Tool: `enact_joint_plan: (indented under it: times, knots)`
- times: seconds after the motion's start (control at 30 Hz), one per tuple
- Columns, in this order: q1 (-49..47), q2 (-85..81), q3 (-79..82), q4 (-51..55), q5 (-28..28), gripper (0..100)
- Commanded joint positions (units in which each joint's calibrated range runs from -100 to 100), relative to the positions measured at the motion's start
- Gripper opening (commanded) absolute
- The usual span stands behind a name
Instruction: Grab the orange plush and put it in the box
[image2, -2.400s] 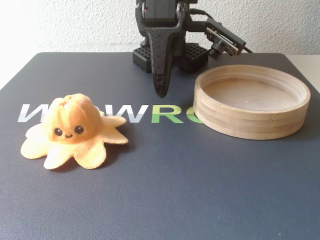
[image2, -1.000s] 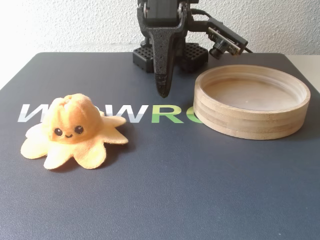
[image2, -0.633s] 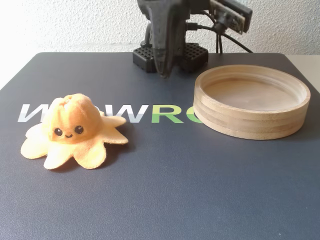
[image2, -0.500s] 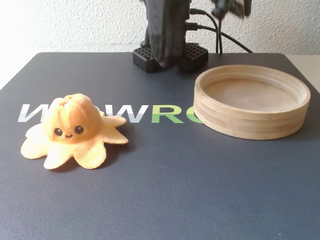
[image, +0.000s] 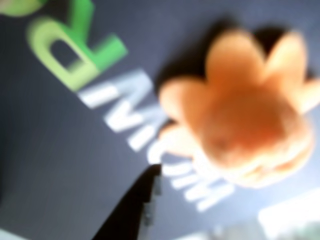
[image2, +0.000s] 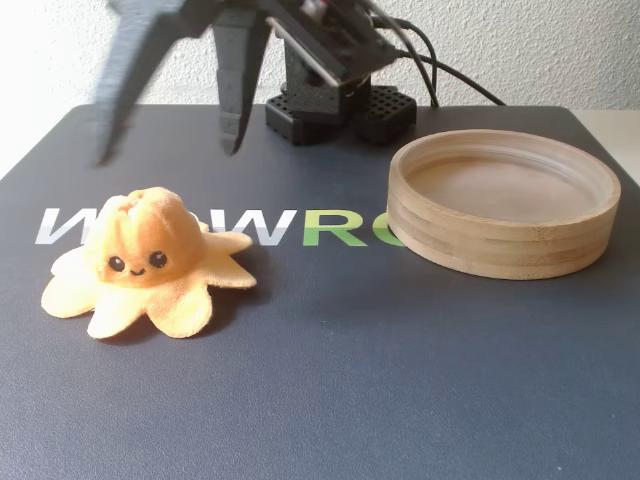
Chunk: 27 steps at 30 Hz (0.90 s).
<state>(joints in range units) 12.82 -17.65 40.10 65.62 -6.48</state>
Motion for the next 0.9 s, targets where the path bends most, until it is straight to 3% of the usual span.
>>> enact_joint_plan:
  times: [0.0,0.43,0.5,0.53,0.67,0.87]
  knots:
    - [1.34,6.02,-6.37,0.36,-0.73,50]
    - [0.59,24.65,-16.89,-0.33,-6.03,49]
    - [0.74,25.49,-17.25,-1.20,-6.03,43]
    - [0.74,25.49,-18.07,-1.90,-5.92,31]
    - [0.21,25.75,-21.97,-1.81,-5.55,2]
    - [-2.77,24.90,-23.96,-1.29,-5.50,3]
